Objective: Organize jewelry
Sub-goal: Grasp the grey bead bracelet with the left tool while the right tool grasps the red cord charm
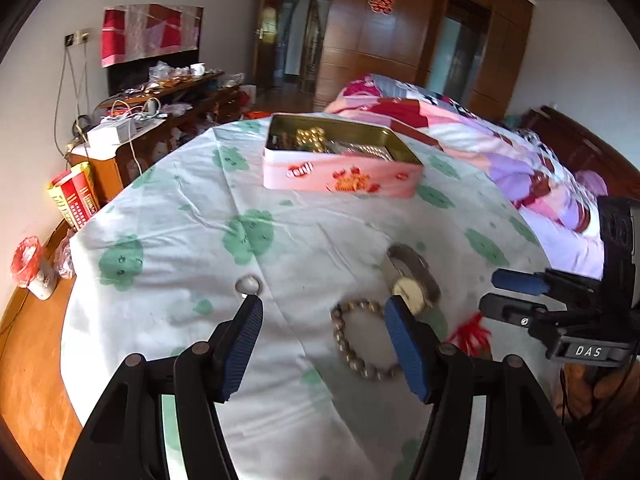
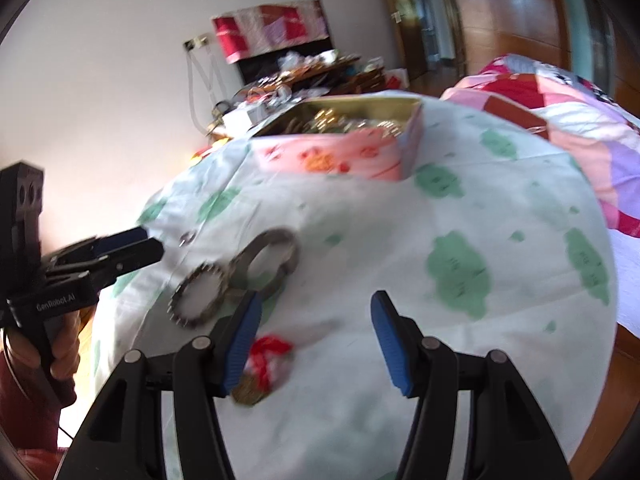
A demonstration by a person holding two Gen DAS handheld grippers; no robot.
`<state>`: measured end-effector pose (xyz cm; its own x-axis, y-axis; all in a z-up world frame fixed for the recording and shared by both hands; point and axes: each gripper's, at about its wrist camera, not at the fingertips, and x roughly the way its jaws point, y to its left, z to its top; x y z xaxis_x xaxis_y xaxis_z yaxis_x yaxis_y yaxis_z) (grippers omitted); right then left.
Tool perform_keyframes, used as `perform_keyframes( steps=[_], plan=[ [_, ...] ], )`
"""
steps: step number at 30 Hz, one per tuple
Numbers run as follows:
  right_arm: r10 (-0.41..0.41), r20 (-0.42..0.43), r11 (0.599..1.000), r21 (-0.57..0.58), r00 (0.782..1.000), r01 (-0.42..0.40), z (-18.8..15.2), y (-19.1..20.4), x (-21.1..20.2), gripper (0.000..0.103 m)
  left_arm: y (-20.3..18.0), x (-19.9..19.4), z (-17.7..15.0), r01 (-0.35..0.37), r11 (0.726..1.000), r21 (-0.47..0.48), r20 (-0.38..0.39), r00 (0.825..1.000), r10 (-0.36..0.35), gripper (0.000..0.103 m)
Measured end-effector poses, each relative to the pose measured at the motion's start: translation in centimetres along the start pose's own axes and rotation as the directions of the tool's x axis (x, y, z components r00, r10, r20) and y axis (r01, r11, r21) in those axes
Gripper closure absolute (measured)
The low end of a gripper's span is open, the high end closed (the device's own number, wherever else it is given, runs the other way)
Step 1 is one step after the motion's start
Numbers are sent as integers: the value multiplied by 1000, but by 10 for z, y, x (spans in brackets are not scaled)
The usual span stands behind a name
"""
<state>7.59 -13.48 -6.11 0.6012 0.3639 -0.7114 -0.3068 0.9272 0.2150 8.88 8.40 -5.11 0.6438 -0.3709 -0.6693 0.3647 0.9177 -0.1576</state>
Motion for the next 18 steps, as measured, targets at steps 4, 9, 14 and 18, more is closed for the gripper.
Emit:
perform_keyframes(
  steps=[4, 9, 14, 18],
  plan=[
    [13, -41, 997, -69, 999, -16, -11, 15, 4, 43, 2, 0, -7, 21, 1000, -8, -26, 999, -21, 39],
    [-24, -81, 988, -156, 996, 11, -23, 33, 16, 43, -1, 7, -12, 34, 999, -8, -57, 998, -34, 39],
    [-54, -72, 976, -215, 996, 37, -25, 40, 18, 78, -9, 15, -13, 32, 999, -4, -88, 996, -33, 39],
    [-32, -75, 983, -182, 997, 17, -22, 35, 18, 93, -14, 24, -13, 9, 1000, -9, -117, 993, -10, 39]
  ],
)
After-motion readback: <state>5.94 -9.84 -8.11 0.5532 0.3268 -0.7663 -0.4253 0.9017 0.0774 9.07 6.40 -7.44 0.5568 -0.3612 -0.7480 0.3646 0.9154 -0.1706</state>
